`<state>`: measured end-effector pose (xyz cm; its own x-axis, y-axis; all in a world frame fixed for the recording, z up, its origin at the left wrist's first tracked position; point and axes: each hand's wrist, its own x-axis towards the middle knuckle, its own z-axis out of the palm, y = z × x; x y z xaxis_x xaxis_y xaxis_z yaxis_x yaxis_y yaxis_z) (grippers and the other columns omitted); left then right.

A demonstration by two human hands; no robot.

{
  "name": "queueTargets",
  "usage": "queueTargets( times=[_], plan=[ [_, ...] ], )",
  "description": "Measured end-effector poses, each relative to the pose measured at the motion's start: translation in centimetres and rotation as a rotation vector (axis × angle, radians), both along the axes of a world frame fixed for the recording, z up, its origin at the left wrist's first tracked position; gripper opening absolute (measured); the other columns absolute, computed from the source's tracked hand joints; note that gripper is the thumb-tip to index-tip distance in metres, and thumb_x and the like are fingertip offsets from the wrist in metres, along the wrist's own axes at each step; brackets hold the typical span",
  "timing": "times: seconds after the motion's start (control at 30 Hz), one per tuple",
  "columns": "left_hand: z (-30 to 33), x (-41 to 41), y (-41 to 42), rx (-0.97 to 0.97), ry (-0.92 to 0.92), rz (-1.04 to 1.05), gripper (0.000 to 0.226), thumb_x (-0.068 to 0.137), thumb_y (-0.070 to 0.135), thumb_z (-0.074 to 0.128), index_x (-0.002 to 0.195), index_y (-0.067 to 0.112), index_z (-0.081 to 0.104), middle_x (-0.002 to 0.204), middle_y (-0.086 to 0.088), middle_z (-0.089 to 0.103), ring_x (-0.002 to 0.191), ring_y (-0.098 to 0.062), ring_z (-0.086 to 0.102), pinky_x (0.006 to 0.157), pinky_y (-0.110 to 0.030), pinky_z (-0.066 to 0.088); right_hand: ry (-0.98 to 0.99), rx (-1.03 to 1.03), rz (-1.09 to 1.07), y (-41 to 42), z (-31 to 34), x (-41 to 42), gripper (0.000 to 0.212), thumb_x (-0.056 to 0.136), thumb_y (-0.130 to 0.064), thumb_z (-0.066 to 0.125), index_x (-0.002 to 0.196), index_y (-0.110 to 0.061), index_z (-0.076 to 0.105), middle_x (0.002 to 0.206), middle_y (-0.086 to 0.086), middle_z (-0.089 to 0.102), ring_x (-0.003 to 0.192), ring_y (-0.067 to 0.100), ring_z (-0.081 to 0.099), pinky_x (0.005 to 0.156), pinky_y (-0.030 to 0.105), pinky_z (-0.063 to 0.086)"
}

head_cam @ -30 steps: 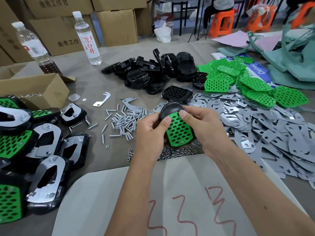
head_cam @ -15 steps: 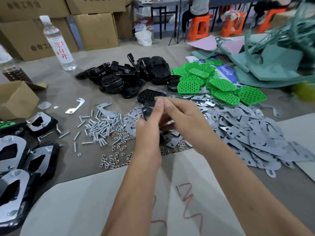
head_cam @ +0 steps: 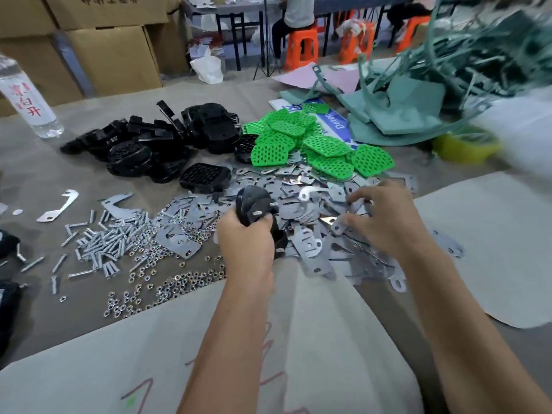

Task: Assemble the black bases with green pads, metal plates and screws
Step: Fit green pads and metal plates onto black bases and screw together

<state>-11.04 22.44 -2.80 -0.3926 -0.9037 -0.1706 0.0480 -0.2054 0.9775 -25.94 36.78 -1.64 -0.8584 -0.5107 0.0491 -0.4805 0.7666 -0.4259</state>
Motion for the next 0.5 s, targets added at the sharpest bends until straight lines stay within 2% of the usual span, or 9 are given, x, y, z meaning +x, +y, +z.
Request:
queueTargets(
  times=[0.07, 0.1, 0.2, 0.3, 0.4, 0.47, 0.5],
  plan=[
    [-0.1, -0.5, 0.5, -0.069, -0.044, -0.003, 0.024, 0.084, -0.001, 0.073, 0.087, 0.023, 0.072, 0.084, 0.005, 0.075, 0.084, -0.023, 0.072, 0.081, -0.044, 0.061, 0.019, -0.034, 0.032, -0.6, 0.1, 0.2, 0.026, 0.081, -0.044, 0.085, 0.097, -0.026, 0.075, 0.107, 0.010, 0.059, 0.114, 0.036, 0.052, 0.097, 0.042, 0.045],
    [-0.3, -0.6, 0.7, -0.112, -0.076, 0.014, 0.024, 0.083, 0.001, 0.075, 0.087, 0.024, 0.071, 0.086, 0.006, 0.075, 0.085, -0.021, 0.072, 0.081, -0.041, 0.061, 0.040, -0.026, 0.038, -0.8, 0.0, 0.2, 0.024, 0.085, -0.042, 0.082, 0.095, -0.022, 0.075, 0.106, 0.010, 0.059, 0.113, 0.036, 0.052, 0.096, 0.041, 0.045],
    [-0.4, -0.3, 0.6, -0.150, -0.098, 0.047, 0.027, 0.081, 0.003, 0.079, 0.086, 0.027, 0.068, 0.086, 0.009, 0.074, 0.084, -0.015, 0.071, 0.071, -0.031, 0.054, 0.123, 0.088, 0.054, -1.5, -0.2, 0.3, 0.029, 0.097, -0.040, 0.070, 0.098, -0.011, 0.074, 0.111, 0.012, 0.059, 0.117, 0.036, 0.047, 0.101, 0.042, 0.040],
    [-0.3, 0.5, -0.1, -0.016, -0.062, 0.029, 0.025, 0.079, 0.000, 0.080, 0.087, 0.022, 0.072, 0.078, 0.007, 0.077, 0.078, -0.020, 0.073, 0.068, -0.034, 0.061, 0.196, 0.128, 0.074, -1.7, 0.0, 1.1, 0.025, 0.103, -0.031, 0.062, 0.104, -0.007, 0.068, 0.113, 0.014, 0.057, 0.118, 0.036, 0.042, 0.102, 0.041, 0.036],
    [0.2, 1.4, -1.2, 0.123, -0.008, -0.025, 0.021, 0.079, -0.002, 0.080, 0.087, 0.017, 0.076, 0.085, -0.001, 0.080, 0.084, -0.030, 0.076, 0.073, -0.045, 0.065, 0.290, -0.035, 0.089, -2.3, 0.4, 2.3, 0.008, 0.102, -0.014, 0.057, 0.096, -0.010, 0.061, 0.101, 0.011, 0.059, 0.107, 0.034, 0.044, 0.096, 0.039, 0.031],
    [0.4, 1.9, -1.6, 0.132, -0.001, -0.040, 0.024, 0.079, -0.003, 0.080, 0.087, 0.019, 0.077, 0.091, -0.005, 0.080, 0.088, -0.031, 0.077, 0.076, -0.049, 0.065, 0.246, -0.033, 0.084, -2.9, 0.8, 2.4, 0.012, 0.103, -0.025, 0.058, 0.103, -0.013, 0.057, 0.105, 0.009, 0.060, 0.111, 0.034, 0.047, 0.101, 0.040, 0.031],
    [0.6, 2.1, -1.7, 0.129, -0.004, -0.043, 0.025, 0.079, -0.004, 0.080, 0.086, 0.020, 0.077, 0.090, -0.004, 0.080, 0.088, -0.030, 0.077, 0.075, -0.049, 0.065, 0.214, 0.064, 0.066, -3.1, 0.8, 2.4, 0.026, 0.102, -0.035, 0.061, 0.110, -0.011, 0.056, 0.112, 0.011, 0.060, 0.116, 0.036, 0.048, 0.105, 0.042, 0.031]
  ],
)
